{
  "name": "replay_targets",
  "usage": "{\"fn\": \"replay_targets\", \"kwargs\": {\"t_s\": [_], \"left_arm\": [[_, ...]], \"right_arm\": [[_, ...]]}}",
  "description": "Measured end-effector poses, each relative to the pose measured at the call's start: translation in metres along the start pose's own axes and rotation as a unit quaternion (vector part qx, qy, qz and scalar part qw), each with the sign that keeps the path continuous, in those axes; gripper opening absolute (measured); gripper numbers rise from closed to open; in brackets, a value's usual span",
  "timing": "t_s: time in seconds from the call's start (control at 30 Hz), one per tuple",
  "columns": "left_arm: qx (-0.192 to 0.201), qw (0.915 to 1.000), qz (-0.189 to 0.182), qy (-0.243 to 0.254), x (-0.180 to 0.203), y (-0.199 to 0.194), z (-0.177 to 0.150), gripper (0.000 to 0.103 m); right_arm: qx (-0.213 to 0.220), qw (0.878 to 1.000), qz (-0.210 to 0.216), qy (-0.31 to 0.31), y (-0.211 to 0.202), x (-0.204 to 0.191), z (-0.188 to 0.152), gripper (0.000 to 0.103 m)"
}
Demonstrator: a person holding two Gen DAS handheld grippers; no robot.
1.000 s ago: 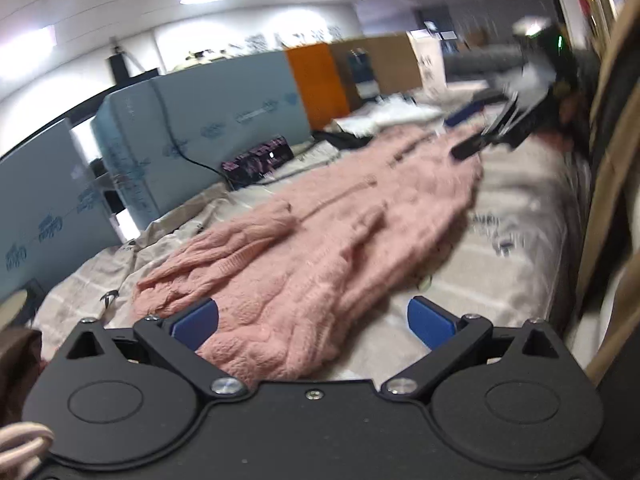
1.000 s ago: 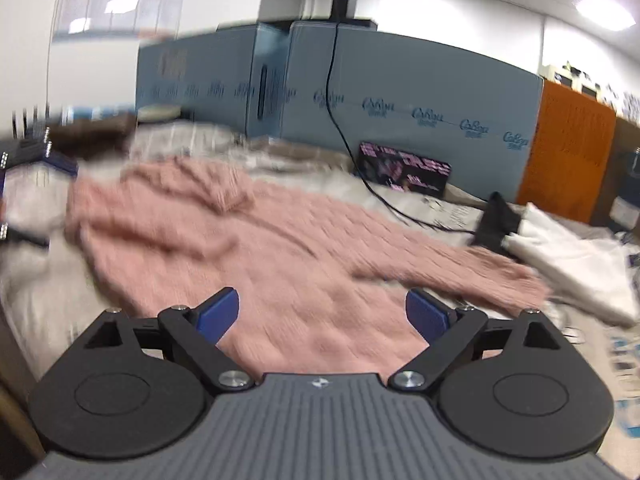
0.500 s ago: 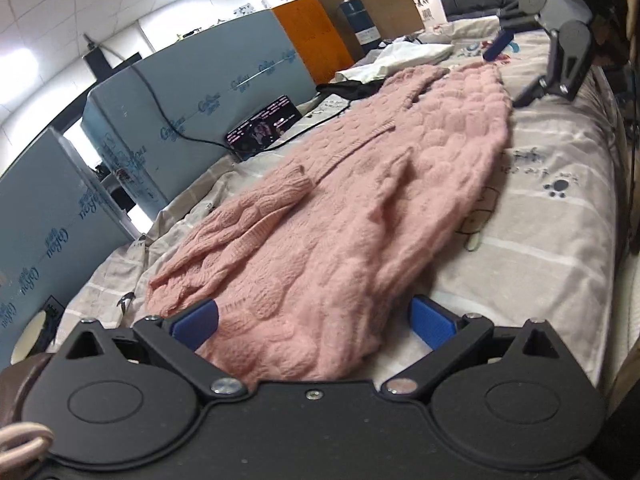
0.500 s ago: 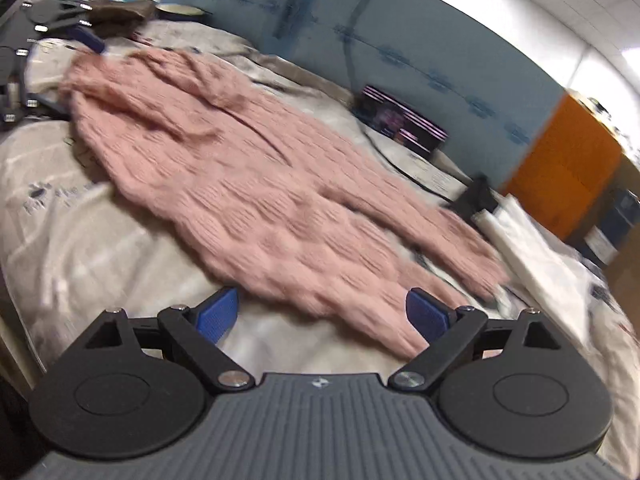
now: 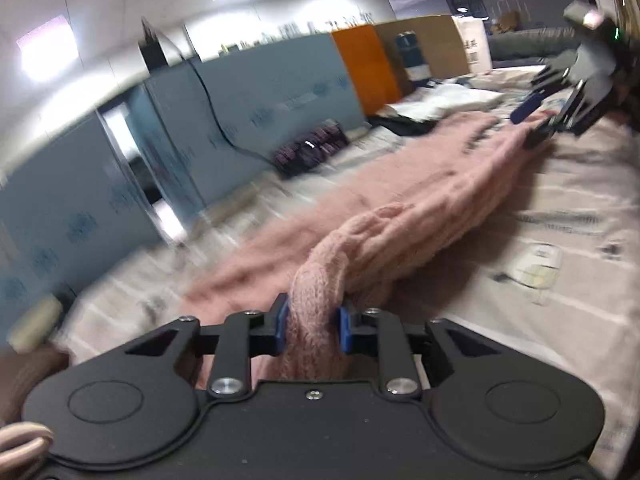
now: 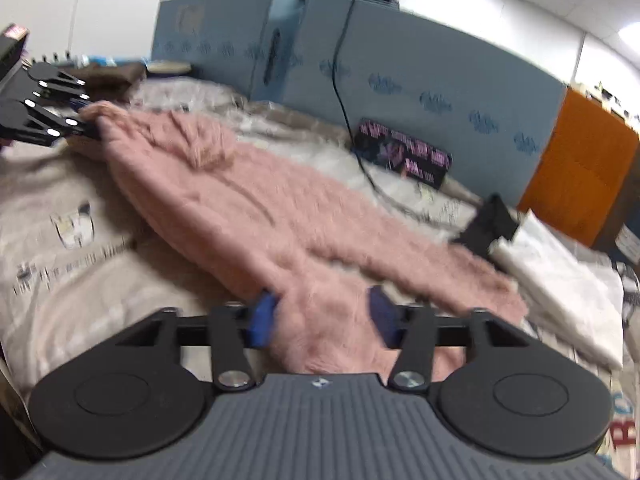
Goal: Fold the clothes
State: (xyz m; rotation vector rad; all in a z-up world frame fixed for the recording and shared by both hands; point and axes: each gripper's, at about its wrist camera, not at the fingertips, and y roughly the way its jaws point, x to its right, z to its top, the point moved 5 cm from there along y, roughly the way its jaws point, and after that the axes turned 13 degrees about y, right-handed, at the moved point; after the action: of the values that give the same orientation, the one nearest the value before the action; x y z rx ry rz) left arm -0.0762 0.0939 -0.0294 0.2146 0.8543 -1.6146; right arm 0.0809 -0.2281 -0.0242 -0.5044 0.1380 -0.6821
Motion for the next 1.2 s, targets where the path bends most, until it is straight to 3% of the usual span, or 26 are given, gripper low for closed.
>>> {"fn": "replay_targets", "kwargs": {"t_s": [0.1, 0.3, 0.47, 0.5, 0.57, 0.63, 0.7, 0.77, 0.93, 1.03, 1.13, 1.2], "left_arm": [[0.01, 0.9999, 0.011, 0.003, -0.014, 0.012, 0.006, 0.02], [0.022, 0.9993, 0.027, -0.012, -0.05, 0.033, 0.011, 0.019], [0.006, 0.9996, 0.012, -0.024, -0.068, 0.06, 0.009, 0.02], [-0.002, 0.9995, 0.007, -0.029, -0.07, 0.068, 0.006, 0.024], [-0.014, 0.9985, 0.007, -0.053, -0.074, 0.078, 0.002, 0.025], [-0.025, 0.9965, 0.007, -0.079, -0.078, 0.089, -0.003, 0.035], [-0.026, 0.9936, 0.022, -0.108, -0.083, 0.094, -0.005, 0.058], [-0.023, 0.9894, 0.037, -0.138, -0.088, 0.098, -0.007, 0.071], [-0.055, 0.9773, 0.048, -0.199, -0.099, 0.116, -0.02, 0.083], [-0.099, 0.9775, 0.067, -0.174, -0.089, 0.126, -0.025, 0.088], [-0.106, 0.9793, 0.088, -0.148, -0.081, 0.127, -0.02, 0.089], [-0.1, 0.9798, 0.103, -0.139, -0.08, 0.121, -0.013, 0.089]], "right_arm": [[0.018, 1.0, 0.01, -0.018, 0.006, 0.006, 0.02, 0.013], [0.032, 0.998, 0.025, -0.052, 0.036, 0.021, 0.065, 0.011], [-0.004, 0.998, 0.045, -0.041, 0.082, 0.038, 0.079, 0.011], [-0.011, 0.998, 0.047, -0.034, 0.09, 0.042, 0.08, 0.012], [-0.012, 0.999, 0.036, -0.01, 0.099, 0.055, 0.081, 0.023], [-0.006, 1.0, 0.016, 0.02, 0.106, 0.069, 0.082, 0.038], [0.01, 0.998, -0.01, 0.057, 0.103, 0.085, 0.081, 0.048], [0.035, 0.994, -0.043, 0.095, 0.094, 0.101, 0.079, 0.056], [0.086, 0.967, -0.105, 0.216, 0.057, 0.134, 0.063, 0.069], [0.083, 0.948, -0.126, 0.281, 0.031, 0.147, 0.044, 0.073], [0.068, 0.931, -0.16, 0.32, 0.01, 0.152, 0.021, 0.073], [0.054, 0.929, -0.172, 0.323, 0.006, 0.148, 0.008, 0.073]]}}
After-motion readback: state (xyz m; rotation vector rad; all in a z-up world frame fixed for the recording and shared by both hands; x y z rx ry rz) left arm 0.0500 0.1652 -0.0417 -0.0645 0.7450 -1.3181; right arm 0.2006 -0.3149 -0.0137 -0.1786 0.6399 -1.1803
